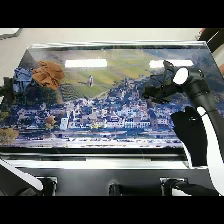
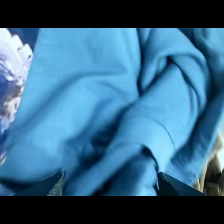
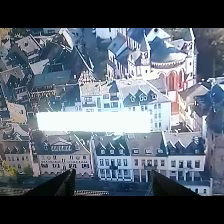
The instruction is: Fold the shirts.
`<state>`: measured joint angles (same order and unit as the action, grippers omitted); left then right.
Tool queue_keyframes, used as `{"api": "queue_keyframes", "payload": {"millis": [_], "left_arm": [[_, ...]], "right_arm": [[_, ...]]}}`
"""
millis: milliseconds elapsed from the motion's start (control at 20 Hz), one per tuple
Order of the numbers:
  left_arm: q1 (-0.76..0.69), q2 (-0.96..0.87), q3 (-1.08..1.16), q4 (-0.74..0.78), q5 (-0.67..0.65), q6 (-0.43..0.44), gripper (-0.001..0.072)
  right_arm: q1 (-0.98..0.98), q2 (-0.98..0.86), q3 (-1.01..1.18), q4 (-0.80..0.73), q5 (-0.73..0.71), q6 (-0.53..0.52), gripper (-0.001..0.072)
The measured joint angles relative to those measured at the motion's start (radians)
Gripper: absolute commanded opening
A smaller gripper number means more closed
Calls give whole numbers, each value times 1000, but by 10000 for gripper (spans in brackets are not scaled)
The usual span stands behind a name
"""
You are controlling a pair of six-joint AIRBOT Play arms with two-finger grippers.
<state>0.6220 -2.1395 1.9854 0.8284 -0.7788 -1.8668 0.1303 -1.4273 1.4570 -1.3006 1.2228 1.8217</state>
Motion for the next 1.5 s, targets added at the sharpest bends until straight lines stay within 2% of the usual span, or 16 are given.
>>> {"api": "queue_keyframes", "payload": {"millis": [300,350,400,450,650,900,1000,1100,1300,1500], "left_arm": [[-2,-97,5,-311,95,192,697],[-4,-105,6,-344,103,212,478],[-5,-113,5,-368,105,229,145],[-6,-119,5,-387,105,239,25],[-6,-116,5,-490,65,318,21],[-15,68,5,-620,6,587,21],[-27,199,6,-632,-47,695,20],[-50,349,5,-596,-105,765,20],[-153,646,5,-431,-241,816,21],[-342,863,-9,-231,-388,767,22]], "right_arm": [[0,0,0,9,20,0,546],[0,0,0,10,24,0,546],[0,0,0,10,26,0,546],[0,0,0,10,29,0,546],[0,0,0,9,42,0,546],[0,21,5,-3,98,-60,546],[0,46,6,-13,116,-80,546],[0,84,6,-28,128,-99,546],[0,182,6,-40,147,-127,545],[0,287,6,-44,187,-135,546]]}}
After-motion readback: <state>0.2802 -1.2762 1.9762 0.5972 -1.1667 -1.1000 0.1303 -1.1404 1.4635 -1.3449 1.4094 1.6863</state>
